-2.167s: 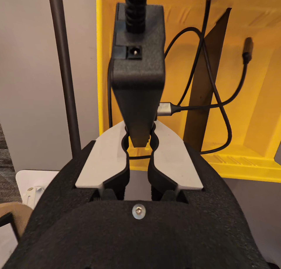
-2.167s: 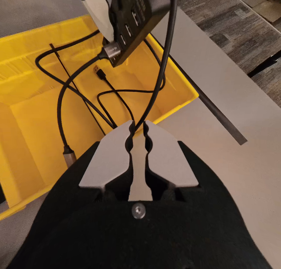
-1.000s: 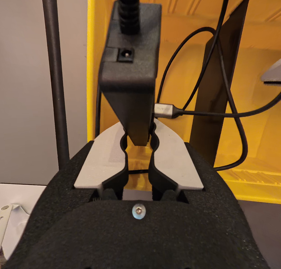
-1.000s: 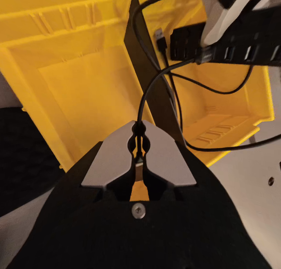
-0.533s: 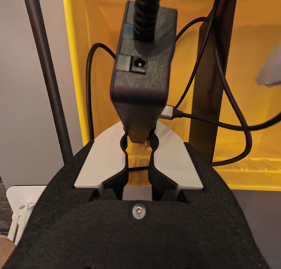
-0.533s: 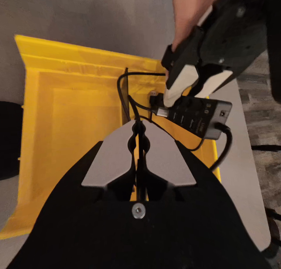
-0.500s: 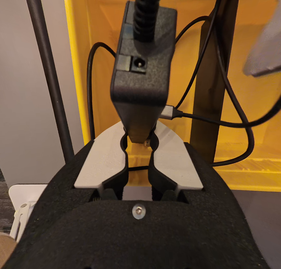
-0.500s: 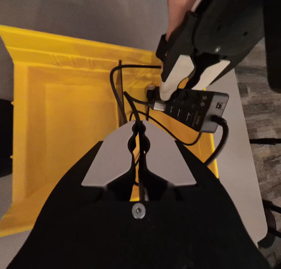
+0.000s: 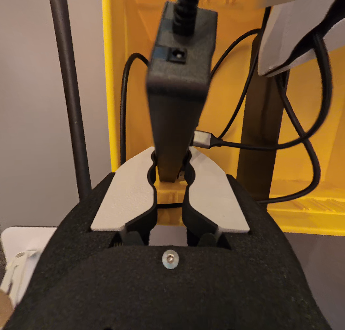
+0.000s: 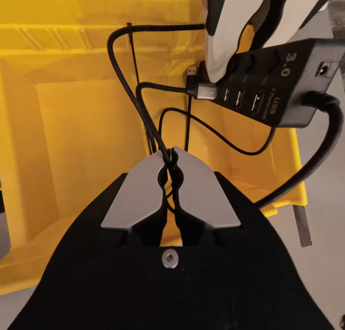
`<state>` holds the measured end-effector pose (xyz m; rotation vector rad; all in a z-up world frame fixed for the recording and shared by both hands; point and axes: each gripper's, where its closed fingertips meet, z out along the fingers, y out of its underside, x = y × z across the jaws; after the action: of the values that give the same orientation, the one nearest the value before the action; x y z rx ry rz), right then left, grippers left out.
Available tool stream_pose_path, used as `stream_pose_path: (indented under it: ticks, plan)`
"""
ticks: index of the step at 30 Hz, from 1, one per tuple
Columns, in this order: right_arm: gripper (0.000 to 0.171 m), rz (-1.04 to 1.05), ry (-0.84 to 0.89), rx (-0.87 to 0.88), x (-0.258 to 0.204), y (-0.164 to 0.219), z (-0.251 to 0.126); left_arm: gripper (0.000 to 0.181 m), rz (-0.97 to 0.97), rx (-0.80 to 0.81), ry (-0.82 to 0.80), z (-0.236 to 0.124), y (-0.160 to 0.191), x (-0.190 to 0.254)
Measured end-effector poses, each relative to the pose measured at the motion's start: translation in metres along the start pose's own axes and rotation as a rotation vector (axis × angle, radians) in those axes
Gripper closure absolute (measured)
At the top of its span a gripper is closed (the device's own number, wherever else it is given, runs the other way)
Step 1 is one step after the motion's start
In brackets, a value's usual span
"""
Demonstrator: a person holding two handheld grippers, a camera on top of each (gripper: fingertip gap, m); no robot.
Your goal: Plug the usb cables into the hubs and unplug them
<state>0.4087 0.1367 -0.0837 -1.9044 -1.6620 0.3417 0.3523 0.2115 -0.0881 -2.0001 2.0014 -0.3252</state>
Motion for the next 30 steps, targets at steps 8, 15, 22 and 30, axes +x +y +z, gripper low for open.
stream_pose_path:
  ticks: [8, 15, 22, 30]
  plan:
    - [0.167, 0.074, -0.027, 0.086, -0.001, 0.003, -0.004, 0.135, -0.058, 0.247, 0.085, -0.036, -0.026, 0.002]
    - [0.152, 0.114, -0.052, 0.209, -0.009, -0.007, -0.028, 0.139, -0.061, 0.406, 0.114, -0.083, -0.018, 0.028]
    - [0.150, 0.152, 0.061, 0.486, -0.007, -0.029, -0.090, 0.141, -0.039, 0.620, 0.064, -0.148, 0.031, 0.081]
    - [0.112, 0.288, 0.254, 0.794, -0.008, -0.134, -0.171, 0.140, -0.142, 0.849, -0.185, -0.249, 0.132, 0.118]
